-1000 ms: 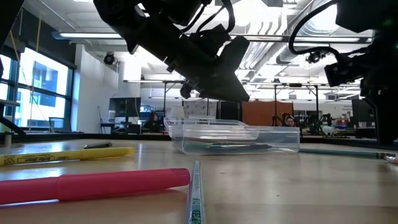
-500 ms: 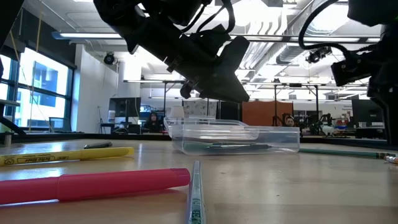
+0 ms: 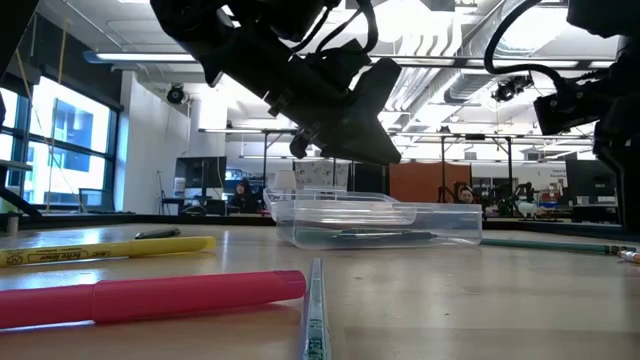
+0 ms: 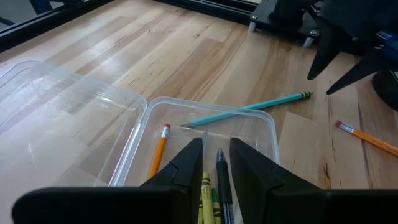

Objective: Pick & place school supplies into a supply box
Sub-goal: Put the blue pencil into the supply box

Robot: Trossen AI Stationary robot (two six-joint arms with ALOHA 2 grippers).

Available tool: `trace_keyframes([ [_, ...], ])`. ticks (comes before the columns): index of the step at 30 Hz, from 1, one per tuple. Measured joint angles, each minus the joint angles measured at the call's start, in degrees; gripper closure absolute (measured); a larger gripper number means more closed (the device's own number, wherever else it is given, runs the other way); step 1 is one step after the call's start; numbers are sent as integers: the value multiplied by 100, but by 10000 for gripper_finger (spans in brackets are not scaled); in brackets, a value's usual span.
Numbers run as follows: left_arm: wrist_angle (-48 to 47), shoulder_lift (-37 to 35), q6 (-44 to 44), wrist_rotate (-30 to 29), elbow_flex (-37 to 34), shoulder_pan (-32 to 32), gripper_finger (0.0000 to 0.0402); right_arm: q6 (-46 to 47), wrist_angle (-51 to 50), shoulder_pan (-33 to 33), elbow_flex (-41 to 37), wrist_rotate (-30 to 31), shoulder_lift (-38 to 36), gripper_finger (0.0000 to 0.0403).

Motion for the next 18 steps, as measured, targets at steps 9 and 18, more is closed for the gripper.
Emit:
trace_keyframes([
  [9, 0, 0, 0, 0, 0, 0, 289, -4, -2, 0, 2, 133, 0, 284],
  [18, 0, 0, 0, -2, 0, -1, 289, 55, 1023, -9, -657, -48, -24, 284],
])
